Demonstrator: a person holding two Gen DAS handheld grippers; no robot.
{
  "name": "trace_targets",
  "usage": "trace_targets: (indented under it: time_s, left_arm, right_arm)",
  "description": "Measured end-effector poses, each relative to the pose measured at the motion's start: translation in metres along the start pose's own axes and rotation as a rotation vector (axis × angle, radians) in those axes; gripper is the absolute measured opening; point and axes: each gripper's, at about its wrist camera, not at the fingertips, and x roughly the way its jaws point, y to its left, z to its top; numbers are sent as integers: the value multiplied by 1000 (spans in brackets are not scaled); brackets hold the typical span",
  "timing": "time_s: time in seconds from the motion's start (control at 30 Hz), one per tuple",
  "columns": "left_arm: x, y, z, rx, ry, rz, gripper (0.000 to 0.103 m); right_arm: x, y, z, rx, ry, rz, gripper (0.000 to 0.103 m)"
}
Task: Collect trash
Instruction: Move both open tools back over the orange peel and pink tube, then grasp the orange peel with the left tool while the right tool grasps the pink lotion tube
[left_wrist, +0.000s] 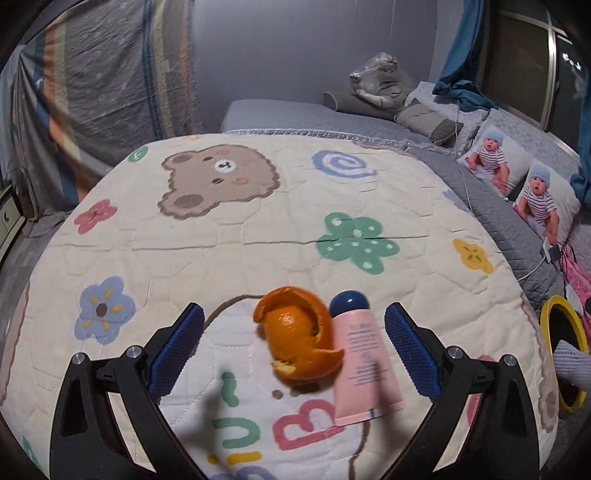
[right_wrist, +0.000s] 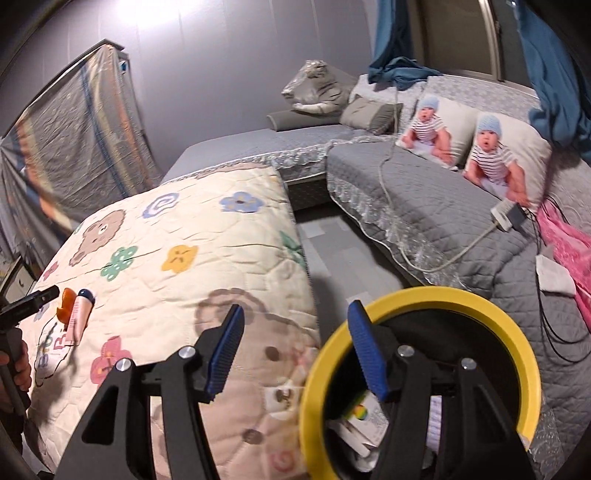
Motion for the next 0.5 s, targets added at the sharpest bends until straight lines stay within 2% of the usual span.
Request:
trace_targets:
  time_s: [0.1,0.17,0.4,0.5]
  left_arm:
    - [6,3,-2,-21,16,-9,92]
    - [13,4,-1,-32,34,-21,80]
    - [24,5,-2,-47,53,-30,80]
    - [28,6,-1,-47,57,-30,73]
  right_arm:
    - [2,12,3,-25,3,11,55]
    - [3,16,3,-35,4,16,55]
    - [5,30,5,-59,12,46,55]
    - [7,39,7,-65,13,75,55]
